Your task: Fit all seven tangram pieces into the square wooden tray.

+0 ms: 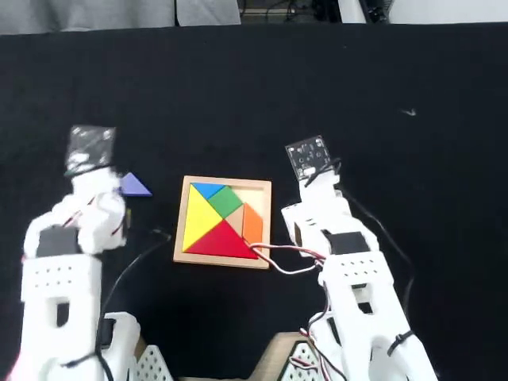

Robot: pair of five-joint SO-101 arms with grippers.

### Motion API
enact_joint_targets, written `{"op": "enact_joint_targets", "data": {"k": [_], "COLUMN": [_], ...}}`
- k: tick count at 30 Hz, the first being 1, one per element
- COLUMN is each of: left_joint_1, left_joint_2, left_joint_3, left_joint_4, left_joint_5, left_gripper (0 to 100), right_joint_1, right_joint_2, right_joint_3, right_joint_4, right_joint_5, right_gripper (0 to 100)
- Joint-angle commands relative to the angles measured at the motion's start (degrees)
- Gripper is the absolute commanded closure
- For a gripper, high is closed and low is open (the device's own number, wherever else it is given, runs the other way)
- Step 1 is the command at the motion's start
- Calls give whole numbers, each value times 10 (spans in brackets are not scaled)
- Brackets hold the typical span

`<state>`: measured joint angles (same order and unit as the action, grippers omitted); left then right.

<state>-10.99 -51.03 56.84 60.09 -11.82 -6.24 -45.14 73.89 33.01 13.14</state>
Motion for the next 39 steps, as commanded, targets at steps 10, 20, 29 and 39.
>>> {"op": "enact_joint_targets", "data": {"k": [10,20,29,39], "left_joint_1": [-70,-66,-19,72], "left_joint_2": [492,727,728,704], "left_joint_3": [-324,-474,-516,-558], "left_joint_4": [-96,-50,152,270], "left_joint_5": [-6,-11,-86,-87], "left_gripper": [942,942,943,943], "right_joint_1": [11,11,11,11], "right_joint_2": [-15,-15,-15,-15], "right_joint_3": [22,22,19,22], "right_joint_4": [-46,-46,-46,-46], "right_joint_5": [-4,-4,-3,-3], "right_gripper": [987,987,987,987]}}
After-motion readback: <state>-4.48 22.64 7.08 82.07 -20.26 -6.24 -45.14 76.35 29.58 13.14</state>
